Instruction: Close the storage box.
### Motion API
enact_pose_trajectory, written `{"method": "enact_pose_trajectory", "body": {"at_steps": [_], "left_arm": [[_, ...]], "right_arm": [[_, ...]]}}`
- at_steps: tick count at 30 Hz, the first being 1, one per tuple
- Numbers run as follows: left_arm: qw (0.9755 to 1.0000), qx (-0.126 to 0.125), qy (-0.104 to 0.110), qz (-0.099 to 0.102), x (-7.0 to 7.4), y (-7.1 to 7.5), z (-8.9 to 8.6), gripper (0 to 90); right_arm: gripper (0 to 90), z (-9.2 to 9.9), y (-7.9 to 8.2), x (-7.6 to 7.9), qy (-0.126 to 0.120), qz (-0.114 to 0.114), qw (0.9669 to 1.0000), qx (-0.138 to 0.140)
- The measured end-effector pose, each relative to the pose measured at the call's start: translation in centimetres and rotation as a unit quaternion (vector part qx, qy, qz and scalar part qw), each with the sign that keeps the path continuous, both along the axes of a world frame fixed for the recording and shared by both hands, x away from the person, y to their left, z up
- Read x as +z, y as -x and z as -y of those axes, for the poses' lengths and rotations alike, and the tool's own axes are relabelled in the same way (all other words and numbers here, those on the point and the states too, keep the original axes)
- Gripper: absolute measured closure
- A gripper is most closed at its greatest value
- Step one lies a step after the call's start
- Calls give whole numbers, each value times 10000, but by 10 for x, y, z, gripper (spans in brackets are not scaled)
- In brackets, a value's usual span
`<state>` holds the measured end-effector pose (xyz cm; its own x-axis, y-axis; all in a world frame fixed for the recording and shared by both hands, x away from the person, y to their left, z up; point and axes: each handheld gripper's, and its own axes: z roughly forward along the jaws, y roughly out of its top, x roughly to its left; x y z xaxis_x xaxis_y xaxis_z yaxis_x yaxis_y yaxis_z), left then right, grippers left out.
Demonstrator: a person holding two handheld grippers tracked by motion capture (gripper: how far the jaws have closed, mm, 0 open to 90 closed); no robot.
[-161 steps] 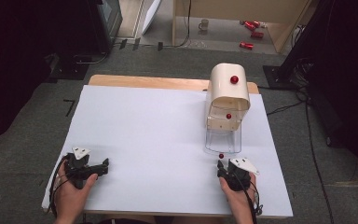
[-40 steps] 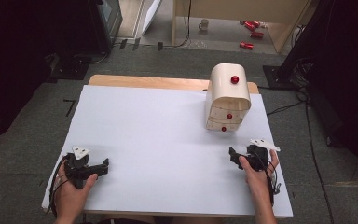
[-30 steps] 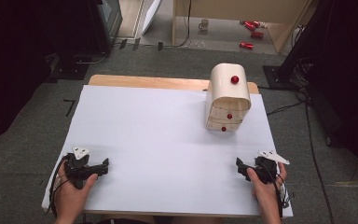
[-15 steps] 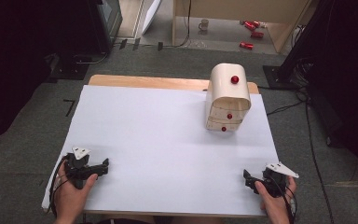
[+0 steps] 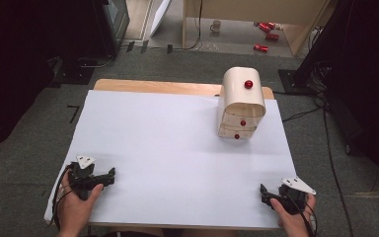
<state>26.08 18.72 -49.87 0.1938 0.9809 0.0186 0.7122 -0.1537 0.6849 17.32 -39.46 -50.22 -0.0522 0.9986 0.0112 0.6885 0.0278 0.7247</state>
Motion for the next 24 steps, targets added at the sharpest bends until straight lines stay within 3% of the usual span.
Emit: {"method": "enact_pose_trajectory", "body": {"at_steps": [9, 24], "left_arm": [[10000, -1, -4, 1, 0, 0, 0, 0], [10000, -1, -4, 0, 0, 0, 0, 0]], "right_arm": [[109, 0, 3, -3, -48, 163, 9998, -50], [107, -1, 3, -3, -51, 197, 9997, -117]]}}
